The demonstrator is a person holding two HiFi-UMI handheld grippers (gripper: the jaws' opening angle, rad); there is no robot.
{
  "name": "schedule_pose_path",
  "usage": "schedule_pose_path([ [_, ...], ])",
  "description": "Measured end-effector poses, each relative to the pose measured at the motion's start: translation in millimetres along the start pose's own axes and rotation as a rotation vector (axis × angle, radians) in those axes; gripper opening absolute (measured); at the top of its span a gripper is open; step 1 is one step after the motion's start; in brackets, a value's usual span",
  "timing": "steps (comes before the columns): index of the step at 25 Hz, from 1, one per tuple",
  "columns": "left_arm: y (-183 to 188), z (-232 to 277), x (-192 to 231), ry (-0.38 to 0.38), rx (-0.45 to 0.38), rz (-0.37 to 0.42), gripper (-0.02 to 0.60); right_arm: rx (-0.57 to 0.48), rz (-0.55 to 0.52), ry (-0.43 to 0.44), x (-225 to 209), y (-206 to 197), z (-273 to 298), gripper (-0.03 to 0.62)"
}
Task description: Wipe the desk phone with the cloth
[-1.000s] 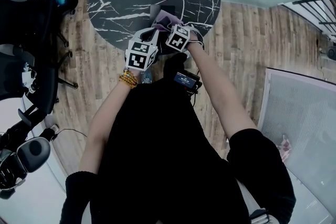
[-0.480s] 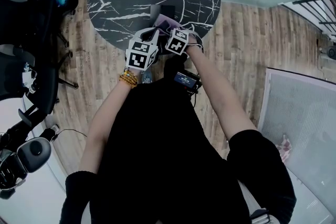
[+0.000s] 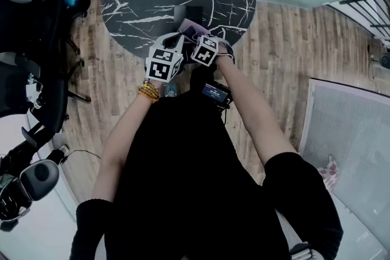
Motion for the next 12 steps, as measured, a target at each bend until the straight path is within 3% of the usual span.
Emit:
schedule_pose_path([
  [12, -1.0, -0.7, 2.8, 0.005, 0.003, -0.004, 0.012, -0.009, 0.02, 0.01, 9.7, -1.3, 3.8, 0.054],
])
Point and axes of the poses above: the fingertips, and each gripper's own axes: z forward along the fingers, x to its left, y out of its top, the point moved 5 cm from there along -z, backward along the fingers, and after that the axes turned 6 degrees about -x, right-handed, at the moved point
